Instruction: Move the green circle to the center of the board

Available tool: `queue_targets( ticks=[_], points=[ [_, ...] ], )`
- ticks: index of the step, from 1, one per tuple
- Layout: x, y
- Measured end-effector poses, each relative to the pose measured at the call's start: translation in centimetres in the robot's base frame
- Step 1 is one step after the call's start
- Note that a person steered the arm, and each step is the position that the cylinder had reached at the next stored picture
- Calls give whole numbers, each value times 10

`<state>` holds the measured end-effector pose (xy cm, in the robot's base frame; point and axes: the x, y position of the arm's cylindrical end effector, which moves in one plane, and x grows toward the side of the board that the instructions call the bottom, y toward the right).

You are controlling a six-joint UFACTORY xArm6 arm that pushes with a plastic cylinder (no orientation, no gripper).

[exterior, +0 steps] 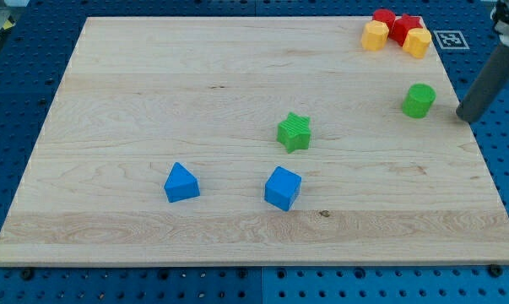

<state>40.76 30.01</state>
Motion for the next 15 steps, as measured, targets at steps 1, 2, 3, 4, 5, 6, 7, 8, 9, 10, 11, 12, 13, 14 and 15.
queue_targets(
  ticks=[1,2,3,4,5,6,7,8,9,10,11,12,13,14,15],
  points=[
    [-30,-5],
    [-28,-47],
    [-2,-72],
    [0,-77],
    [-5,-55],
    [12,-60],
    [42,-88],
    [55,-142],
    [55,-193],
    [55,-179],
    [55,-130],
    [55,-90],
    [48,-98],
    [47,-148],
    [41,-184]
  ],
)
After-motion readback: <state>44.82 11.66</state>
